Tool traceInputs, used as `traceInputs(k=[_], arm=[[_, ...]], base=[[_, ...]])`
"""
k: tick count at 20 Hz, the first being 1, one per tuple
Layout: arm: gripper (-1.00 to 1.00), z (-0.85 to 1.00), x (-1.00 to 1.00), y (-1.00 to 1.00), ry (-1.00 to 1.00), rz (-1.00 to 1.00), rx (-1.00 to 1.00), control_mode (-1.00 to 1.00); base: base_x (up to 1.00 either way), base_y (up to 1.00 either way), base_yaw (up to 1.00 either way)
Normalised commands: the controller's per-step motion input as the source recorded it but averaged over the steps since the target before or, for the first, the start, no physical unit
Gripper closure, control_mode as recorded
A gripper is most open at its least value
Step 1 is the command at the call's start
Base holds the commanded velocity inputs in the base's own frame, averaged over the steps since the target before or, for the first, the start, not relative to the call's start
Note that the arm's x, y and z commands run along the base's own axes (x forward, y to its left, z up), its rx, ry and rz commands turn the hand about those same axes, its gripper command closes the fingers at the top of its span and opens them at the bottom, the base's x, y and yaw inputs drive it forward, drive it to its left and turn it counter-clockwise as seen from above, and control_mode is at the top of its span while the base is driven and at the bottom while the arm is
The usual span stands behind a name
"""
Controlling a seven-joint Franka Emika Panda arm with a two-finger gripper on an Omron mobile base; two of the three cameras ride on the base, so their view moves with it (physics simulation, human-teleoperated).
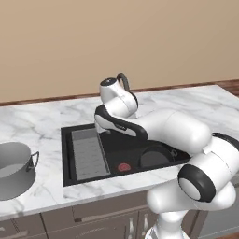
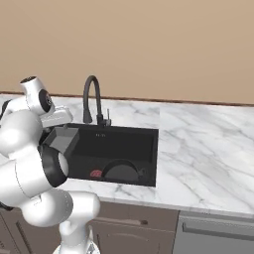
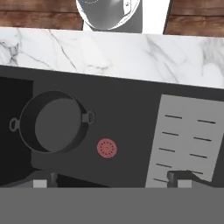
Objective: Pick the pot and pot and place them in the sink. Then turn on the water.
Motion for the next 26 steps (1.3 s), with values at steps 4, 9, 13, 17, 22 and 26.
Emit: traceInputs(k=[4,9,13,17,22,26], arm=[[-1.0,0.0,0.0,0.0,0.0,0.0,0.0,1.0],[-1.0,0.0,0.0,0.0,0.0,0.0,0.0,1.0],[-1.0,0.0,0.0,0.0,0.0,0.0,0.0,1.0],[-1.0,0.0,0.0,0.0,0.0,0.0,0.0,1.0],[-1.0,0.0,0.0,0.0,0.0,0.0,0.0,1.0],[-1.0,0.0,0.0,0.0,0.0,0.0,0.0,1.0]], base=[[0.0,0.17,0.0],[0.0,0.29,0.0],[0.22,0.34,0.03],[0.53,0.28,0.13],[0.38,0.08,0.12],[0.24,0.0,0.07]])
